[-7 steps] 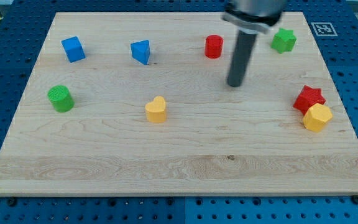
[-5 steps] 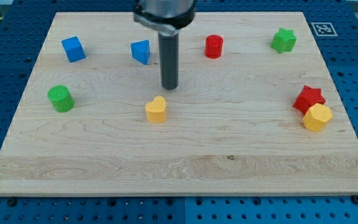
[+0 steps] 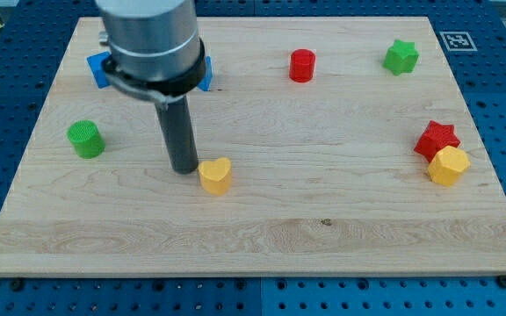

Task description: Push the yellow heart to the top of the red star

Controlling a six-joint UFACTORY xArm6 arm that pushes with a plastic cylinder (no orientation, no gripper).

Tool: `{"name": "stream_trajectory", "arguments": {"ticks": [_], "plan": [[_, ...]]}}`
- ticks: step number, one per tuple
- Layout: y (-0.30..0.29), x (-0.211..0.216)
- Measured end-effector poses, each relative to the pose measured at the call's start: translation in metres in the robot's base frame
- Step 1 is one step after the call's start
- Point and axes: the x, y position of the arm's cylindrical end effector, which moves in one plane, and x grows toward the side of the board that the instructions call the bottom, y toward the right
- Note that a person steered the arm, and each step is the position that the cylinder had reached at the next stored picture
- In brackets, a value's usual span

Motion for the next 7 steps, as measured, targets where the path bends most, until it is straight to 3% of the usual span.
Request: {"name": "stream_trajectory", "arguments": {"ticks": [1, 2, 3, 6, 7], "plan": [[0.037, 0.030], [0.113, 0.017], [0.144, -0.013], [0.144, -0.010], [0.132, 0.018]]}}
